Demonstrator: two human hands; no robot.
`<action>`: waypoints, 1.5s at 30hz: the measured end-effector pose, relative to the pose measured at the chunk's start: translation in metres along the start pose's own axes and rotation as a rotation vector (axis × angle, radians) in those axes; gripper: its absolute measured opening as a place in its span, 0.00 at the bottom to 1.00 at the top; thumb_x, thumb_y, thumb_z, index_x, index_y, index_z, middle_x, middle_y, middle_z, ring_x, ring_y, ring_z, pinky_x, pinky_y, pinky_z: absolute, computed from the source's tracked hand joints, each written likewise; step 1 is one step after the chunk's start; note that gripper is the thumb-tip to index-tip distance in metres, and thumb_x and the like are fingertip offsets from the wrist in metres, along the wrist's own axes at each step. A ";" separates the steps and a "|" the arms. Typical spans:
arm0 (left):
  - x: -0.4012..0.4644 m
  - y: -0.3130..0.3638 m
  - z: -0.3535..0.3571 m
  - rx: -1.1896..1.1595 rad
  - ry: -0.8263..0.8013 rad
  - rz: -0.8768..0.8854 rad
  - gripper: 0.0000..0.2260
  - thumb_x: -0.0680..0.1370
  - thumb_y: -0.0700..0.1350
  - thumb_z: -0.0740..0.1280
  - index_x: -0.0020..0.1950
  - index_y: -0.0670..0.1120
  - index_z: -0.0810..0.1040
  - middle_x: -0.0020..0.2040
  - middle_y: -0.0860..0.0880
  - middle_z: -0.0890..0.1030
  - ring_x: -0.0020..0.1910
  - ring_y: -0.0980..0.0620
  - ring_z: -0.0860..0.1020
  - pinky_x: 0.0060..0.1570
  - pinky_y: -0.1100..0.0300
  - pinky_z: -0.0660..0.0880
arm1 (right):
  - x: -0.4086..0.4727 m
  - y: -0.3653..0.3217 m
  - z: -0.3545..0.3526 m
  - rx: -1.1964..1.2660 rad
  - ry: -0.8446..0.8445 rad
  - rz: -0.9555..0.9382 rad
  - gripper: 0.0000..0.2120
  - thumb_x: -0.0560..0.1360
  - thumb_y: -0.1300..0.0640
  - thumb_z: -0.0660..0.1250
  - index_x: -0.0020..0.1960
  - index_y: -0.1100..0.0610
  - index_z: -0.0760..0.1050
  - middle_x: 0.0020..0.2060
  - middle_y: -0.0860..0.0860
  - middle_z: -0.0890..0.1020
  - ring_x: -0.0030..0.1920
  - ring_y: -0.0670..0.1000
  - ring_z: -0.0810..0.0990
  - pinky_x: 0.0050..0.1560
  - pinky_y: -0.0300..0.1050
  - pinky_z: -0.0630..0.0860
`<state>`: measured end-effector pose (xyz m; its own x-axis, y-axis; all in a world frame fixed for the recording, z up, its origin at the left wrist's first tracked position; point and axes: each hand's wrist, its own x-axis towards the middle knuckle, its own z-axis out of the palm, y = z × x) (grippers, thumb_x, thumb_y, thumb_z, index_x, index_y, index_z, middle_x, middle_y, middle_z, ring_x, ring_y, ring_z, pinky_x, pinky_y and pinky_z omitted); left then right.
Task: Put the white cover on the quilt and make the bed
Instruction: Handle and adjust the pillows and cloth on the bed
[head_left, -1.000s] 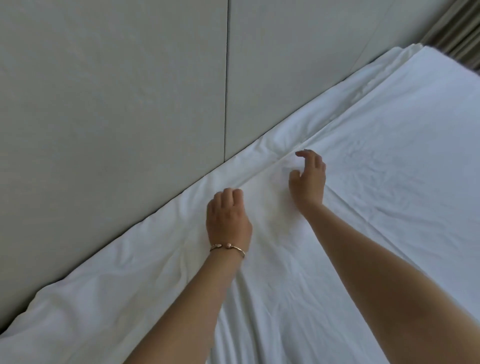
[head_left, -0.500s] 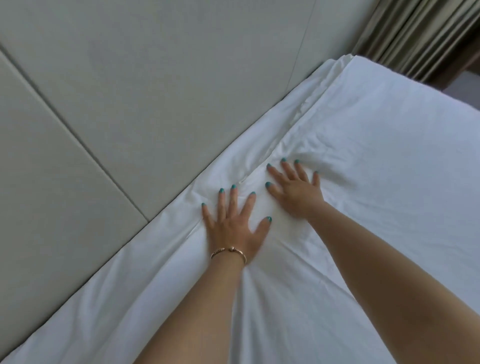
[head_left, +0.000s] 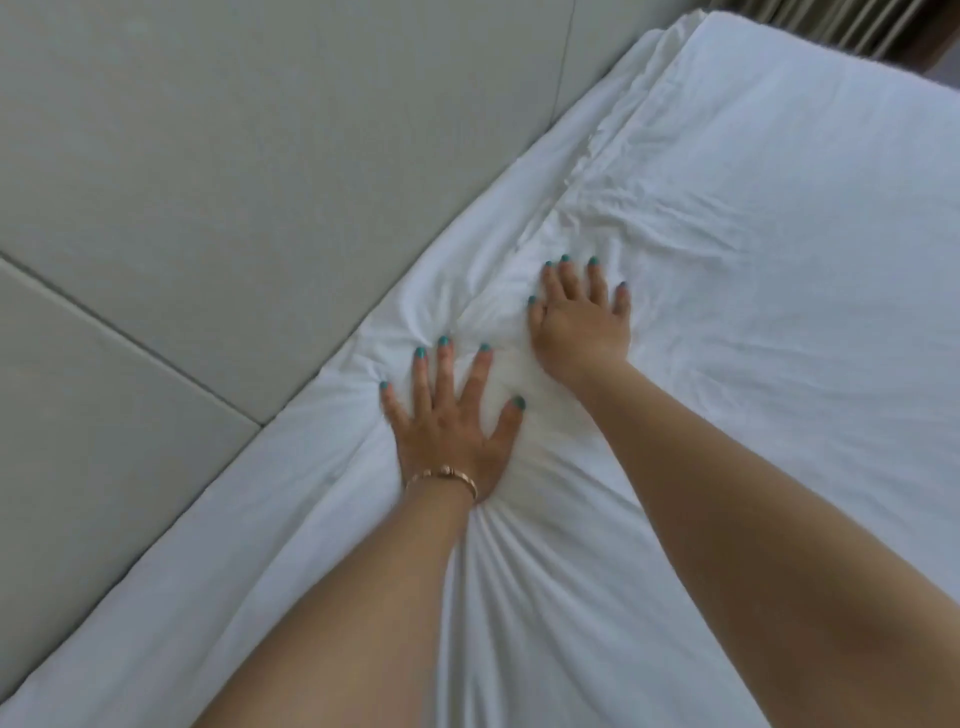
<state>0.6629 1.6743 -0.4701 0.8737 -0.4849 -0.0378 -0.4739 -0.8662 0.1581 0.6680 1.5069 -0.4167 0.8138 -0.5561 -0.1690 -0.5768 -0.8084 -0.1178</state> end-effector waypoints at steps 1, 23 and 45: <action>0.003 0.001 -0.004 0.007 -0.068 -0.004 0.30 0.76 0.70 0.42 0.77 0.64 0.46 0.80 0.51 0.46 0.78 0.46 0.46 0.70 0.35 0.42 | -0.029 -0.003 0.005 0.057 -0.018 -0.001 0.27 0.83 0.45 0.43 0.80 0.47 0.44 0.80 0.46 0.46 0.79 0.53 0.41 0.76 0.58 0.40; -0.491 -0.226 -0.110 0.074 -0.287 -0.019 0.25 0.78 0.58 0.53 0.75 0.56 0.65 0.75 0.48 0.66 0.74 0.45 0.63 0.70 0.42 0.56 | -0.536 -0.172 0.065 0.068 -0.417 -0.304 0.28 0.82 0.44 0.44 0.78 0.41 0.36 0.79 0.46 0.39 0.78 0.53 0.35 0.76 0.60 0.38; -0.494 -0.390 -0.129 -0.231 0.068 -0.447 0.09 0.81 0.48 0.62 0.58 0.49 0.77 0.55 0.46 0.76 0.52 0.44 0.76 0.50 0.54 0.67 | -0.496 -0.343 0.075 0.145 -0.296 -0.339 0.19 0.78 0.61 0.65 0.67 0.57 0.68 0.70 0.57 0.62 0.54 0.57 0.76 0.51 0.44 0.72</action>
<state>0.4300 2.2672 -0.3854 0.9944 -0.0575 -0.0886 -0.0223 -0.9344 0.3556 0.4570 2.0749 -0.3656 0.9147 -0.1691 -0.3669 -0.3031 -0.8877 -0.3466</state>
